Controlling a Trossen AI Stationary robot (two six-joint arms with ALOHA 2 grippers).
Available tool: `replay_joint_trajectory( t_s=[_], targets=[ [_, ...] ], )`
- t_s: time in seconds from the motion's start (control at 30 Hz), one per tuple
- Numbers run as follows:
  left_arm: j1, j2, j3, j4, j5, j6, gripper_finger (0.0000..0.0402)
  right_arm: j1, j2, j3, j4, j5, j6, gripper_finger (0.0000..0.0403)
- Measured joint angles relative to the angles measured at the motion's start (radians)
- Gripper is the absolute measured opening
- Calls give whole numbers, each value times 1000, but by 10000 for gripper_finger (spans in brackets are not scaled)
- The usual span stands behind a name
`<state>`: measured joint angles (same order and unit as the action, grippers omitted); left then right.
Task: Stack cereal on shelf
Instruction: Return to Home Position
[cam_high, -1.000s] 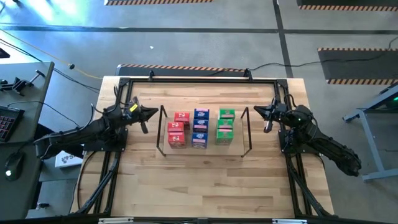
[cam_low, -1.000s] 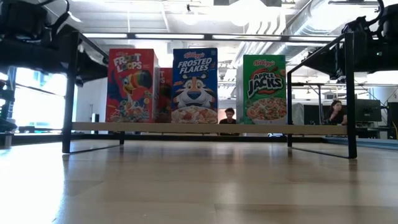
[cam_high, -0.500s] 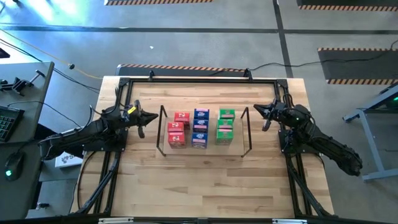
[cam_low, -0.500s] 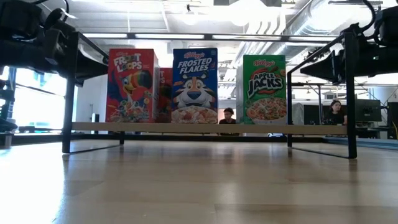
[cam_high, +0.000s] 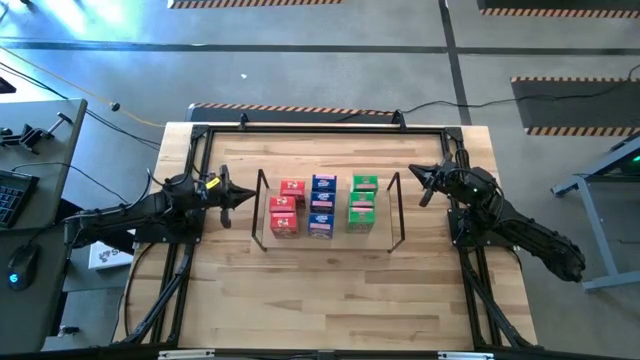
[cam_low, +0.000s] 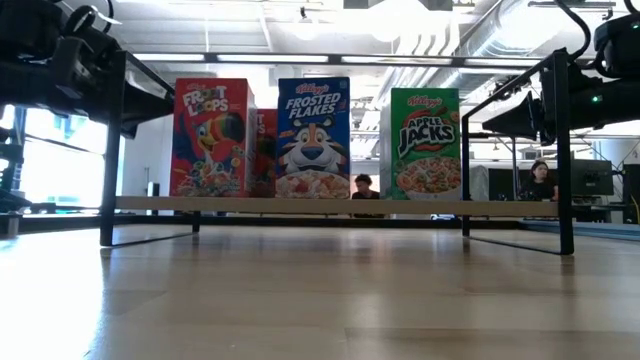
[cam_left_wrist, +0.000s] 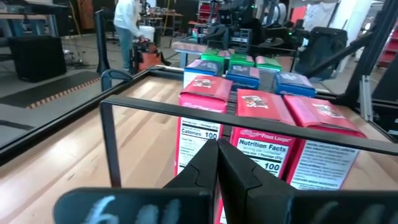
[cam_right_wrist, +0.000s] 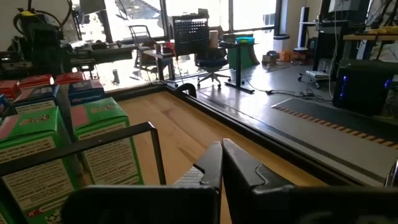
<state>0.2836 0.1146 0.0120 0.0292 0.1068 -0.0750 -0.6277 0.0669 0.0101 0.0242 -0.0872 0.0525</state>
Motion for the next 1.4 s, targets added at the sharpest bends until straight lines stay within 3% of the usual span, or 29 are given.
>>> replay_joint_trajectory(
  t_s=[0.17,1.4],
  targets=[
    [0,0,0,-5,-43,0,0,0,0,0,0,0,0,0],
    [0,0,1,-6,-40,-1,0,0,0,0,-2,-2,0,0]
  ],
)
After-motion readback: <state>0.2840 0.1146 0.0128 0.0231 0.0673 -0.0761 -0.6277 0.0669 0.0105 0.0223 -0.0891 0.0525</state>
